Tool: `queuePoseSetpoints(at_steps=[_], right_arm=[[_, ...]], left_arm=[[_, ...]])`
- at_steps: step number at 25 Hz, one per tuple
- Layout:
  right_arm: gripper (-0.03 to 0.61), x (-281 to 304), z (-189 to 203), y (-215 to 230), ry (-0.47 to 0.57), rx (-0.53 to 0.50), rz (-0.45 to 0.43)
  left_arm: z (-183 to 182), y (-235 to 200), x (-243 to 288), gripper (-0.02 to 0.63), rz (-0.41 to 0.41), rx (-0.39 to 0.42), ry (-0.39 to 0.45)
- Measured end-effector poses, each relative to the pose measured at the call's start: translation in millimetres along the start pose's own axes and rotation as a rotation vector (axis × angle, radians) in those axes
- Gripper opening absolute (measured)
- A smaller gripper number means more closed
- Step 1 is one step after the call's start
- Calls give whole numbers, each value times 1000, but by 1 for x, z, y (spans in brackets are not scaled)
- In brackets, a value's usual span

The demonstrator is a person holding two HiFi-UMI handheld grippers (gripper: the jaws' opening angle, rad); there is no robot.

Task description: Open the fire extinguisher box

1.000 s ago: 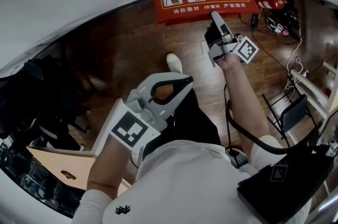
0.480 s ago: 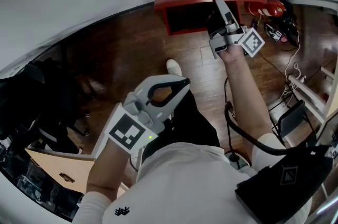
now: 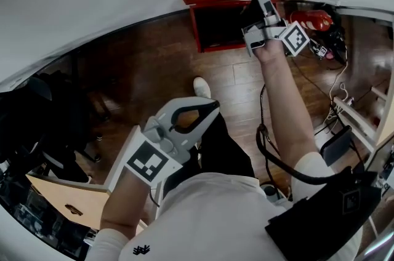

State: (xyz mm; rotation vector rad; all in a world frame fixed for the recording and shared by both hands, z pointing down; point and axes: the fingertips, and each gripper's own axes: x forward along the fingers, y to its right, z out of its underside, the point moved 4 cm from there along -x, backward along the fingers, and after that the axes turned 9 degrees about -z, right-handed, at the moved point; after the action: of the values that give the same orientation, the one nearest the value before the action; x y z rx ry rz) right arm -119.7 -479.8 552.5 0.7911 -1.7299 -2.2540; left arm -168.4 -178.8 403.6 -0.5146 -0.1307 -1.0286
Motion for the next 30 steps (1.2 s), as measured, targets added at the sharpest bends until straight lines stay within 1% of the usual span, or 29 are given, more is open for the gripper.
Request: queuePoseSetpoints(at_steps=[5, 13, 19, 20, 24, 27, 30], right_arm=[[40, 16, -11, 10, -8, -11, 23], [40, 29, -19, 15, -15, -15, 28], [44, 27, -20, 13, -36, -62, 50], [51, 27, -21, 13, -37, -68, 53], [142, 26, -23, 12, -1, -55, 73], [147, 14, -19, 4, -3, -72, 94], [135, -3, -1, -16, -68, -135, 106]], left_arm=[[0, -7, 0, 0, -29, -25, 14], [2, -8, -3, 0, -38, -36, 15], [4, -6, -9, 0, -54, -49, 35], [5, -5, -11, 0, -58, -51, 41], [10, -3, -25, 0, -71, -42, 43], [14, 6, -36, 0, -78, -32, 55], [15, 20, -50, 0, -84, -12, 81]])
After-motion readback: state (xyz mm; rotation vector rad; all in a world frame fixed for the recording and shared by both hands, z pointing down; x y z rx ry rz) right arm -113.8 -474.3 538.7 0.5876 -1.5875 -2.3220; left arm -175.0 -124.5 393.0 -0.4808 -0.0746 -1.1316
